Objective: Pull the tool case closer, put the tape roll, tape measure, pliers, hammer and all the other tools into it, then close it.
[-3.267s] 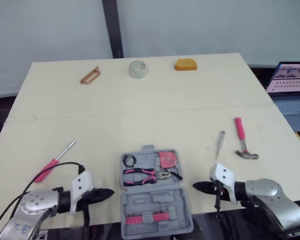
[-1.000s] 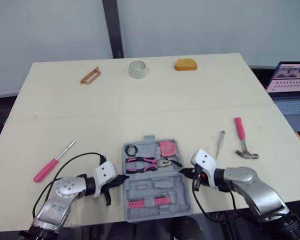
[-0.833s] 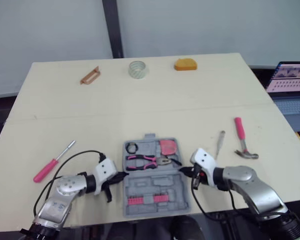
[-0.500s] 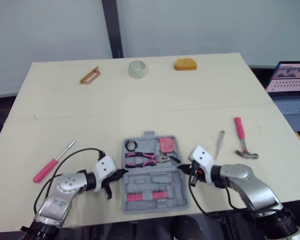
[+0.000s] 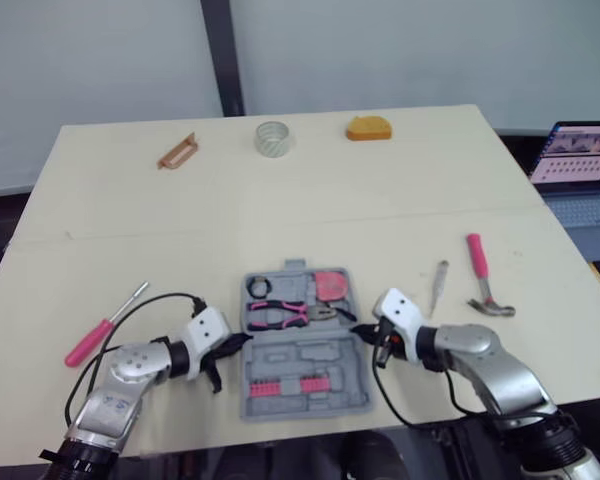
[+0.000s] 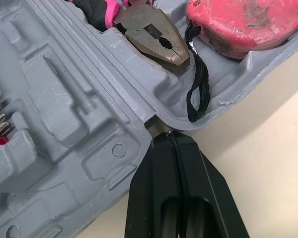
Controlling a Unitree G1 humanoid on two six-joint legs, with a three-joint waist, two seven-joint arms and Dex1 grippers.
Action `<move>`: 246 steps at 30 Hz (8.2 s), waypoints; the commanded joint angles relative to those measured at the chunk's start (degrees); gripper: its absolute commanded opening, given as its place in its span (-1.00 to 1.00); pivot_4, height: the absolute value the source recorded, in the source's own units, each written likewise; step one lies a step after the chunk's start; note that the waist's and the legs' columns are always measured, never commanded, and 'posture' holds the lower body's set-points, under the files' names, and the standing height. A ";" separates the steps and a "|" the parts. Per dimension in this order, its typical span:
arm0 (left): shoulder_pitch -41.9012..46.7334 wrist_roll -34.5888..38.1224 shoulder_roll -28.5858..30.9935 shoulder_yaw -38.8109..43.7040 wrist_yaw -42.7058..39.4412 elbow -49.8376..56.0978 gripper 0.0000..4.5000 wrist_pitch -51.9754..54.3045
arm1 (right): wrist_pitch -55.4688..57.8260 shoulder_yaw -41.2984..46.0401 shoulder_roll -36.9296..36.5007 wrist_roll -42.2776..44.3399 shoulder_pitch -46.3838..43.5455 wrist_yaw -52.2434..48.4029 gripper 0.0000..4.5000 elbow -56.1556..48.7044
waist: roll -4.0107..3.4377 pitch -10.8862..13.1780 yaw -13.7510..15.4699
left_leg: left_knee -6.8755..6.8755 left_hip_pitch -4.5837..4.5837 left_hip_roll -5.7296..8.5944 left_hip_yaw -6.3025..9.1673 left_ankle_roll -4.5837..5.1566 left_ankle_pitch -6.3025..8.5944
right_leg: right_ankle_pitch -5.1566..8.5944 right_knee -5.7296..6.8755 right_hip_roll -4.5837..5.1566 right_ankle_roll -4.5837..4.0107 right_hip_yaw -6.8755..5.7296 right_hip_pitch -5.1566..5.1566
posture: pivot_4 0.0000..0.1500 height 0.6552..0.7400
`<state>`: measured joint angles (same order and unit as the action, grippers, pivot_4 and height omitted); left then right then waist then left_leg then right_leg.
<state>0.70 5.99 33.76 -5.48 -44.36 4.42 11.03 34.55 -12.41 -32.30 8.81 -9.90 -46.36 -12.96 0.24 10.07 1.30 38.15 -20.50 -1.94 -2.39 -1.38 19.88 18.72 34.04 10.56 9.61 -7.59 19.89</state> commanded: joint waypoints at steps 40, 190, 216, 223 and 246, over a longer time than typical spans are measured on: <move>0.71 0.05 -1.57 -0.24 1.01 1.62 -0.99 -0.01 | -2.73 -1.06 2.04 -0.65 -1.58 -0.10 -1.00 0.46 | 0.00 0.00 -0.04 | 0.01 -0.04 0.00 -0.01 -0.01 -0.01 | 0.00 0.01 0.00 0.00 0.00 0.05 | 1.00 1.00; -16.46 26.09 2.35 16.36 -14.33 20.49 1.00 -6.91 | 32.20 31.41 13.82 14.19 2.01 44.94 0.99 -19.26 | -0.15 -0.27 -0.09 | 0.18 -0.62 -0.01 -0.15 0.05 -0.02 | -0.05 0.27 0.00 -0.05 0.19 0.73 | 1.00 1.00; -18.60 25.59 3.14 17.63 -10.75 24.14 1.00 -5.66 | 17.63 26.52 15.60 4.84 -8.76 44.27 0.99 8.49 | -0.18 -0.27 -1.54 | 0.11 -0.62 -0.02 -0.26 0.04 -0.03 | -0.05 0.31 0.00 -0.05 0.25 0.83 | 1.00 1.00; -18.83 25.25 3.18 17.94 -10.97 23.77 1.00 -6.37 | 15.54 26.18 15.53 4.68 -10.29 43.97 0.99 11.69 | -0.18 -0.27 -1.53 | 0.12 -0.62 -0.01 -0.26 0.04 -0.03 | -0.05 0.31 0.00 -0.05 0.26 0.83 | 1.00 1.00; -19.28 23.06 1.43 16.34 -10.09 21.33 1.00 -9.22 | 16.34 27.00 16.35 5.29 -10.69 44.10 -0.96 11.45 | -0.19 -0.27 -1.53 | 0.11 -0.62 -0.02 -0.26 0.04 -0.03 | -0.05 0.31 0.00 -0.05 0.26 0.83 | 1.00 1.00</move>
<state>-18.20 29.19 35.67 10.89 -53.92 25.88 3.49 50.37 14.07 -15.65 14.01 -20.53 -2.01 -0.69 0.05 9.80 -0.24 38.26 -21.11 -1.95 -2.66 -1.34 19.85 18.67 34.34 10.56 9.56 -7.33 20.72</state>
